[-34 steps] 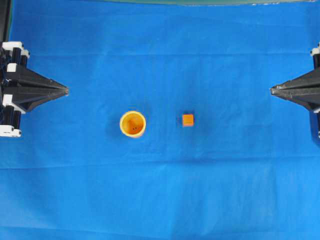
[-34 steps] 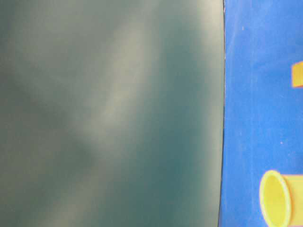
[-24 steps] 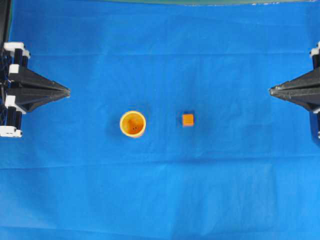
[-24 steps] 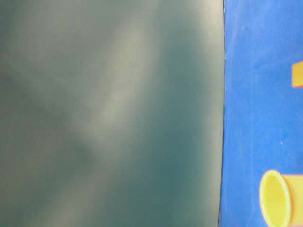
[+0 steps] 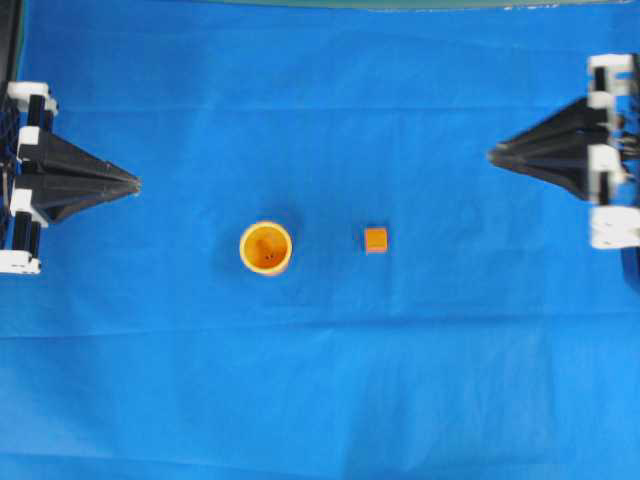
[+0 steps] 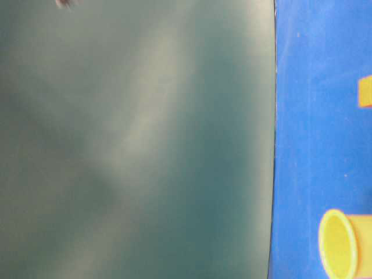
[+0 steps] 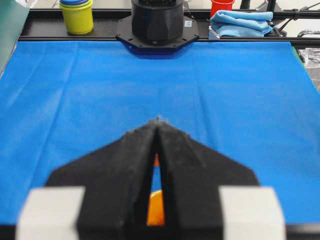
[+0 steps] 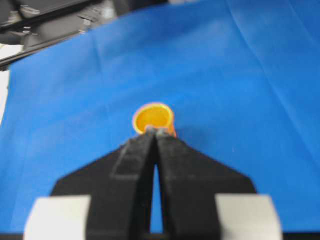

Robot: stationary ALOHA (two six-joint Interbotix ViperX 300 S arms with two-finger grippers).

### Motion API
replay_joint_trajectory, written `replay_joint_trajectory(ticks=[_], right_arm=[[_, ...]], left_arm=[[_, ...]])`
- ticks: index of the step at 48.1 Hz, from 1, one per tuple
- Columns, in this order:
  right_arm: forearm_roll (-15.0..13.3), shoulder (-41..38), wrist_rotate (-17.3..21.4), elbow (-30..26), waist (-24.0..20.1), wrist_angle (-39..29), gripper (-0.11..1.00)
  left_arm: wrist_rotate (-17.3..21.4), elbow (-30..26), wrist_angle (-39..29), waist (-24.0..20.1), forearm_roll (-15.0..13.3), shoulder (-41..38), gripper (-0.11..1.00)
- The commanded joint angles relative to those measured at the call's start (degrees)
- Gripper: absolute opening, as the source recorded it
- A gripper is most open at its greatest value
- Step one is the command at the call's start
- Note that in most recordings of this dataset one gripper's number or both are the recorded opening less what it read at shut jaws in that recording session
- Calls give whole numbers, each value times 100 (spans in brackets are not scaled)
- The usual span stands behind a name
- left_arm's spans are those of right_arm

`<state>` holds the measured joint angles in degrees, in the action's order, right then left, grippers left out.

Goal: Move the block forward with right arm.
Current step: 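Swing the right gripper inward toward the small orange cube, then lower the open right gripper over the orange cube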

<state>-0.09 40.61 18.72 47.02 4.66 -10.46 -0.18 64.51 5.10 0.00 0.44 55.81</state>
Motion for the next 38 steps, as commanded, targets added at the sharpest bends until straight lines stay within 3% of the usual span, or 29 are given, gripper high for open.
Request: replay_joint_trajectory(ticks=[1,14,38], right_arm=[[-35,-413,193,-457,44,-448,0],[-88,-1731,193,-1292,35,-1986,0],[-79,-2856,-510,-2145,-44,-2953,0]], left_arm=[[0,-202,26,-18,18,-18,1],[0,-211,26,-18,18,-18,1],[0,-237,26,-18,18,-18,1]])
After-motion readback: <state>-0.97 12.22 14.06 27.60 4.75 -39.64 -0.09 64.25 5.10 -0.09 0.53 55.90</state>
